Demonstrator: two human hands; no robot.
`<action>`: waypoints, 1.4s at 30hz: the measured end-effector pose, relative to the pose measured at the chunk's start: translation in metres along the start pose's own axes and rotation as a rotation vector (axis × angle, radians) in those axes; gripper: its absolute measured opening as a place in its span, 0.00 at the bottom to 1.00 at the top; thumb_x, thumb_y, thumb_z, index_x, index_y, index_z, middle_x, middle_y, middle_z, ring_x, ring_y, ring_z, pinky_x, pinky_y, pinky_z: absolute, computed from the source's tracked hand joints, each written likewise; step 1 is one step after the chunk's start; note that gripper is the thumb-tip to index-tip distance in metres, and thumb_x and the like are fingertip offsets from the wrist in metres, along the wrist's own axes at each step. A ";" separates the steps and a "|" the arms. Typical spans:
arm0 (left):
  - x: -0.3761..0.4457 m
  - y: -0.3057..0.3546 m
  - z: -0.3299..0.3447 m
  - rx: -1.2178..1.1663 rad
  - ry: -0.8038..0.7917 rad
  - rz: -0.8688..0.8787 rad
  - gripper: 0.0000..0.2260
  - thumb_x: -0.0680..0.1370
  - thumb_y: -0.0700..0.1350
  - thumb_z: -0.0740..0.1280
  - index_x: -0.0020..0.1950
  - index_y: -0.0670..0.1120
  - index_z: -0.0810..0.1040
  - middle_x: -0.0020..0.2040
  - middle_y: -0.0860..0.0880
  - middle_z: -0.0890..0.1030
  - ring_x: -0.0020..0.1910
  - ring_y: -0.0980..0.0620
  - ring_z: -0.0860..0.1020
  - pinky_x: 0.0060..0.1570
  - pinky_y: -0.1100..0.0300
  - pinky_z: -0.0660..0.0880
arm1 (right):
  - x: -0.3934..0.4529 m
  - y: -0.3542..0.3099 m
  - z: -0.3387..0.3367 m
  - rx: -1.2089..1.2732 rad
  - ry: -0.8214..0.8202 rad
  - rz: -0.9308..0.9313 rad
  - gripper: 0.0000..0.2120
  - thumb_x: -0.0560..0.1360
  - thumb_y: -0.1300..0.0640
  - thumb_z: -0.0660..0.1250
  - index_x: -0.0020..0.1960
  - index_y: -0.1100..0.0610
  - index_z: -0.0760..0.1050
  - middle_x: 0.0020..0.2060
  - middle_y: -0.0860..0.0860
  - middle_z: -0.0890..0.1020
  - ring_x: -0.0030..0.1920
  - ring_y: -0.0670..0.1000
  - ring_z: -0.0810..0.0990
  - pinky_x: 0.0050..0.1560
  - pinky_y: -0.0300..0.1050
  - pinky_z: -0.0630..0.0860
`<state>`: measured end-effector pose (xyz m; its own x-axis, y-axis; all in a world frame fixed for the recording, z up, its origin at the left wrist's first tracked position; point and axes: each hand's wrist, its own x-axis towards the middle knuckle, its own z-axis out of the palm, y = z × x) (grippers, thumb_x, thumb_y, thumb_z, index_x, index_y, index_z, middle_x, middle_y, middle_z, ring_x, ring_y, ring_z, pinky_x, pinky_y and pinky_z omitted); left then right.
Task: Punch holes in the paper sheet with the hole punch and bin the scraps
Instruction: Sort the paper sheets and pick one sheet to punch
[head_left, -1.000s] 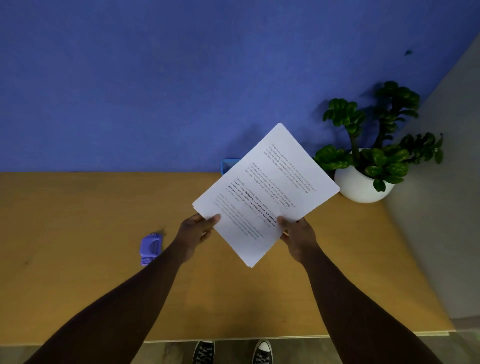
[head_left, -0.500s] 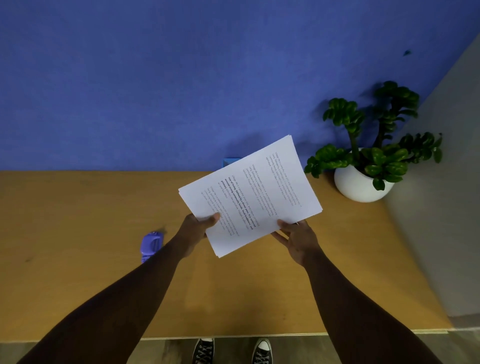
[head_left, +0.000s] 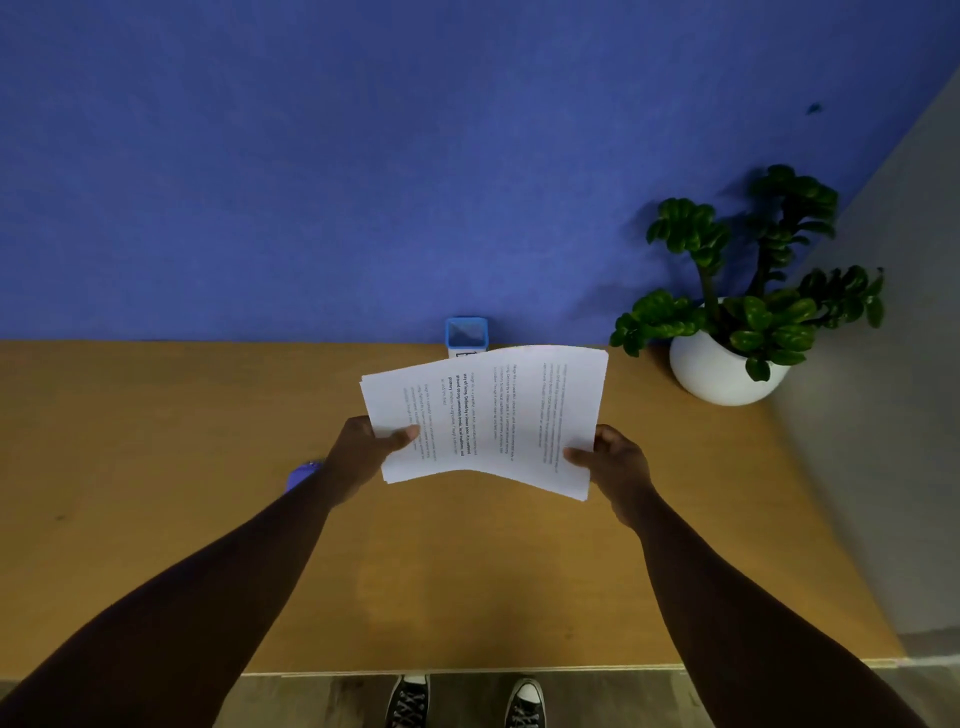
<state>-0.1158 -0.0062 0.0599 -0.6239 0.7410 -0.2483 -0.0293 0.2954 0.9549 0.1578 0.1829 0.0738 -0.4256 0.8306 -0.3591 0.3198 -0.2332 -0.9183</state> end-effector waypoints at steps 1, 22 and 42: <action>-0.001 -0.002 0.002 -0.014 0.009 0.005 0.08 0.75 0.41 0.75 0.51 0.51 0.82 0.43 0.58 0.86 0.43 0.58 0.85 0.37 0.67 0.80 | -0.001 0.001 0.002 -0.041 0.008 -0.015 0.11 0.71 0.64 0.73 0.51 0.54 0.78 0.47 0.48 0.84 0.48 0.53 0.82 0.44 0.46 0.81; -0.013 -0.030 0.024 0.022 0.042 -0.082 0.09 0.70 0.40 0.79 0.46 0.49 0.83 0.40 0.54 0.87 0.40 0.58 0.86 0.35 0.68 0.79 | -0.007 0.034 0.006 -0.205 0.121 0.030 0.16 0.73 0.64 0.68 0.61 0.58 0.77 0.48 0.51 0.81 0.49 0.53 0.80 0.36 0.37 0.74; -0.015 -0.032 0.026 0.141 0.054 -0.094 0.12 0.73 0.37 0.75 0.55 0.41 0.80 0.51 0.44 0.84 0.50 0.45 0.82 0.50 0.51 0.81 | -0.004 0.035 -0.006 -0.367 0.072 0.043 0.17 0.76 0.58 0.69 0.64 0.58 0.76 0.54 0.55 0.82 0.50 0.53 0.81 0.46 0.45 0.79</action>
<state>-0.0853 -0.0112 0.0292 -0.6645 0.6740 -0.3228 0.0178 0.4460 0.8948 0.1754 0.1742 0.0441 -0.3484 0.8607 -0.3713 0.6241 -0.0825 -0.7770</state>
